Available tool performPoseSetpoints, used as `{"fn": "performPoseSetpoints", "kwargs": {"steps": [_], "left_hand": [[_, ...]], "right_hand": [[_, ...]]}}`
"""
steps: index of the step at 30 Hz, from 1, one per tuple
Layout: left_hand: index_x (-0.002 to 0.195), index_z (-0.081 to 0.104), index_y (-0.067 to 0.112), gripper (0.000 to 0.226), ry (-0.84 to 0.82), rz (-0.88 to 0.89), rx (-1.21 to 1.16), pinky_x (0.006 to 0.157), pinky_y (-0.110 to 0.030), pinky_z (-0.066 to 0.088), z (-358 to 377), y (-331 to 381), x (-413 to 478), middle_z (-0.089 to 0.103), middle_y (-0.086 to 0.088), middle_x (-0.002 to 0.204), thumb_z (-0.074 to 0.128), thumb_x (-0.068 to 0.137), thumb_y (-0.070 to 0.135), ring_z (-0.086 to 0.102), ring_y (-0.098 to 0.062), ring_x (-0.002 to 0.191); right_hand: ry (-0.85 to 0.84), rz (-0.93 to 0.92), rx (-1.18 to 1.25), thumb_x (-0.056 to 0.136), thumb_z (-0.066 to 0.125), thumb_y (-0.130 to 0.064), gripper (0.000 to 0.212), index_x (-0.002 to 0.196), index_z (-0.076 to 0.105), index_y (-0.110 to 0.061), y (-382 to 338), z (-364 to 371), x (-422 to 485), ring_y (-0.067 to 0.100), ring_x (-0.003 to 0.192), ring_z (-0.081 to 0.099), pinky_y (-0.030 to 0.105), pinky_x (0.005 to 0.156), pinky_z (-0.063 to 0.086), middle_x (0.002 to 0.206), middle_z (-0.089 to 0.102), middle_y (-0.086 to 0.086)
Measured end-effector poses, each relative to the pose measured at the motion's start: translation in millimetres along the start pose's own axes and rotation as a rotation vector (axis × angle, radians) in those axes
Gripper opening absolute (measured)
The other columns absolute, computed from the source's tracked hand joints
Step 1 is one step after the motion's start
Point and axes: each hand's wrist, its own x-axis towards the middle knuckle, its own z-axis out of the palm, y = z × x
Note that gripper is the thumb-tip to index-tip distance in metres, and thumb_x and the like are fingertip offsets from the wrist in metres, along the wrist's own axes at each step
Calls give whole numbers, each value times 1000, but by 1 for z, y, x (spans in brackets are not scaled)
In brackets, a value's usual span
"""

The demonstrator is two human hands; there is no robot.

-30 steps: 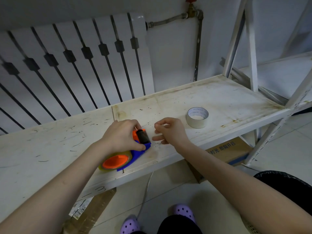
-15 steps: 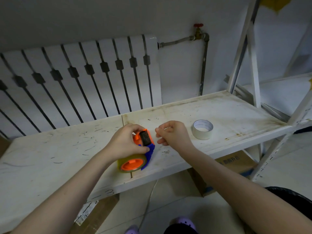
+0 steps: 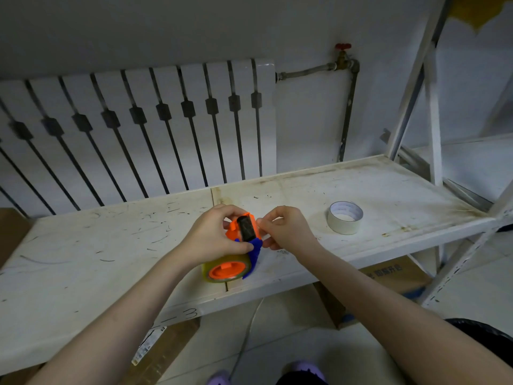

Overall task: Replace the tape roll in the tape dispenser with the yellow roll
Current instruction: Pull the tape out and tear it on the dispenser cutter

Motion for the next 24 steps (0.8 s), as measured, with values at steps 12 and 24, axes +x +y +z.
{"fn": "performPoseSetpoints", "kwargs": {"steps": [12,24], "left_hand": [[108,55,35,59,-16,-5,-57,88,-38,55,1,-8,3,58,7,114,83,56,37,57,-17,106],[105,53,40,57,-16,-29,-174,78,-27,52,-3,-17,2,57,9,114,86,61,24,58,-17,105]], "right_hand": [[67,79,63,89,61,-27,36,117,54,-5,3,8,3,11,57,64,21,52,52,73,65,2],[63,207,289,84,66,-38,26,84,60,-13,26,32,3,9,54,58,20,46,47,74,66,0]]}}
